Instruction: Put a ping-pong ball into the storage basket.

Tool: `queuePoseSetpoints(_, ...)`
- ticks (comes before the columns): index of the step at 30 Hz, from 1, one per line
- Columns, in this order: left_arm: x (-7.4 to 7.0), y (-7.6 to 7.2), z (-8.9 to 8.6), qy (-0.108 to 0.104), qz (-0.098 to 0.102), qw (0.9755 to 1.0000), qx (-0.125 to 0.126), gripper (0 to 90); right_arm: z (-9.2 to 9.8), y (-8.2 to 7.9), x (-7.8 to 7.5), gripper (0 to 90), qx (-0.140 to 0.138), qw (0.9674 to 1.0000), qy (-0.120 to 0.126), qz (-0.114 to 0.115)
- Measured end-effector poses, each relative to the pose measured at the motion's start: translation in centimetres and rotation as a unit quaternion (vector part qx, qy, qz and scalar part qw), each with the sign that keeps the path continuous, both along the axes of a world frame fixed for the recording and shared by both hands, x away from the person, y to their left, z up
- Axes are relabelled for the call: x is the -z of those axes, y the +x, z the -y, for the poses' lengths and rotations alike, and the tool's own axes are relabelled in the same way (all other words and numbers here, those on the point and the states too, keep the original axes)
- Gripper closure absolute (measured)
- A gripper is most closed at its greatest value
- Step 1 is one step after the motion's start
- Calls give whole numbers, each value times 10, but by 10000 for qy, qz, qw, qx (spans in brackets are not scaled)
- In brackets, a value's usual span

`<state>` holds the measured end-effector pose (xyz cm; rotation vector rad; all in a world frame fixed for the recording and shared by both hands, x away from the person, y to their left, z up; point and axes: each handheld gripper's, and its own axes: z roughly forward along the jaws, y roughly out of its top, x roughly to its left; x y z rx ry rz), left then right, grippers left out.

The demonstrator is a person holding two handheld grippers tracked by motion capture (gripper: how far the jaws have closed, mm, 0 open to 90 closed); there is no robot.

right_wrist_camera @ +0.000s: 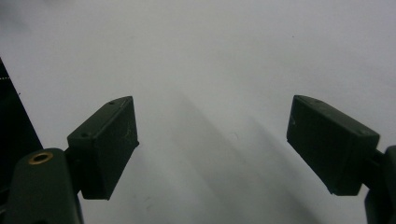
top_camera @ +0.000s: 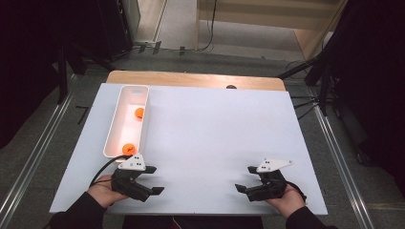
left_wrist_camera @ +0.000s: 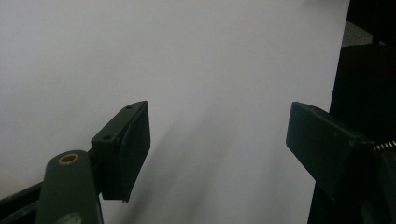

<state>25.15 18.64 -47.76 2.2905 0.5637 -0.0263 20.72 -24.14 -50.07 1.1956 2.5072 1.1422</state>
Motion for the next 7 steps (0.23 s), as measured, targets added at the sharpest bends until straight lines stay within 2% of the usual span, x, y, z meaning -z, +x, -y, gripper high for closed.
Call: queuePoseSetpoints(7, 0, 0, 1, 39, -40, 10000, 14, 224, 0, 1, 0, 150, 12, 10000, -19, 1)
